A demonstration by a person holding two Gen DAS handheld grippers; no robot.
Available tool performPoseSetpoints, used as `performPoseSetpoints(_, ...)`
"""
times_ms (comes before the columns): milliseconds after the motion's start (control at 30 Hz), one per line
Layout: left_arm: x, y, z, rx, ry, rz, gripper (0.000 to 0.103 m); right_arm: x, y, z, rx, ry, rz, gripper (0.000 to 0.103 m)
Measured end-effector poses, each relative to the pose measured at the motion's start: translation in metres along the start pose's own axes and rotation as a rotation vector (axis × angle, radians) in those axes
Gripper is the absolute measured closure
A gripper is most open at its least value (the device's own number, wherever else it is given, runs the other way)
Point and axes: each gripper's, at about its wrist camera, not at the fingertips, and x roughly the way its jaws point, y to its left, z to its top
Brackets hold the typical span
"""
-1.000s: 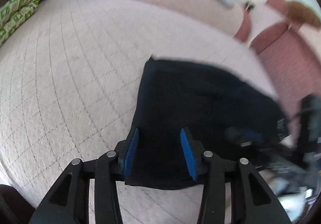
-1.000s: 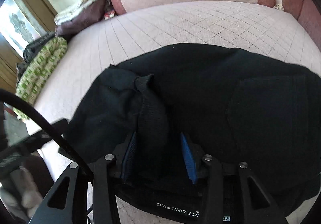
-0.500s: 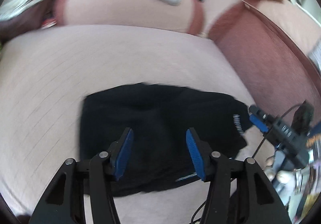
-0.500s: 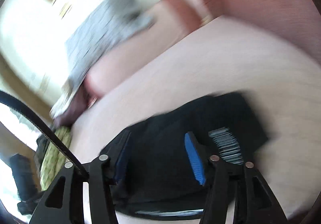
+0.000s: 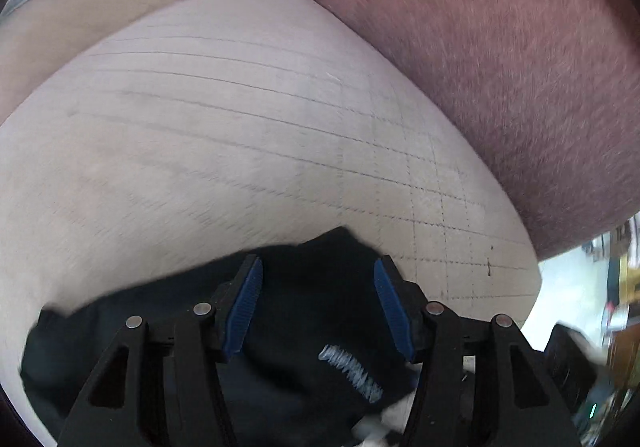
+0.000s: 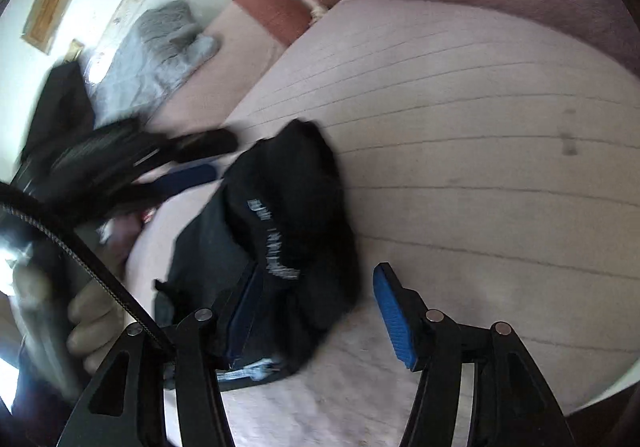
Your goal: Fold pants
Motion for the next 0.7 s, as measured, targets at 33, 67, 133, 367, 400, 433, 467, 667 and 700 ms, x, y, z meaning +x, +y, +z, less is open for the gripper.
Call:
performPoseSetpoints(33,0.008,-0.006,0.005,0.034,0.021,0.019,0.046,0.003,0.000,-0.003,-0.002,0.001,0.000,0.039)
performPoseSetpoints(67,0.019,-0.014,0.012,0.072,0.054,0.044,0.043,0.007,0.001,-0.003,-0.010,-0.006,-0.005,0.039)
performPoseSetpoints(133,0.035,-0.022,0.015,0.108,0.112,0.068,0.033,0.010,0.002,-0.002,-0.015,-0.012,0.013,0.039)
performPoseSetpoints(367,0.040,-0.048,-0.002,0.235,0.105,0.249,0.076,0.021,-0.003,-0.002,0.020,0.026,0.089,0.075)
performPoseSetpoints(400,0.034,-0.046,-0.003,0.223,0.091,0.240,0.079,0.020,-0.003,-0.003,0.030,0.027,0.106,0.076)
performPoseSetpoints(433,0.023,-0.041,-0.006,0.202,0.066,0.223,0.079,0.019,-0.001,-0.003,0.024,0.024,0.112,0.077)
performPoseSetpoints(467,0.010,-0.036,-0.009,0.173,0.038,0.201,0.080,0.016,0.004,-0.003,0.005,0.016,0.119,0.078)
performPoseSetpoints(667,-0.066,0.007,-0.039,0.029,-0.116,0.107,0.084,0.004,0.055,-0.012,-0.126,-0.011,0.174,0.080)
performPoseSetpoints(700,-0.083,0.020,-0.049,-0.011,-0.151,0.091,0.084,0.005,0.068,-0.014,-0.146,-0.002,0.189,0.080)
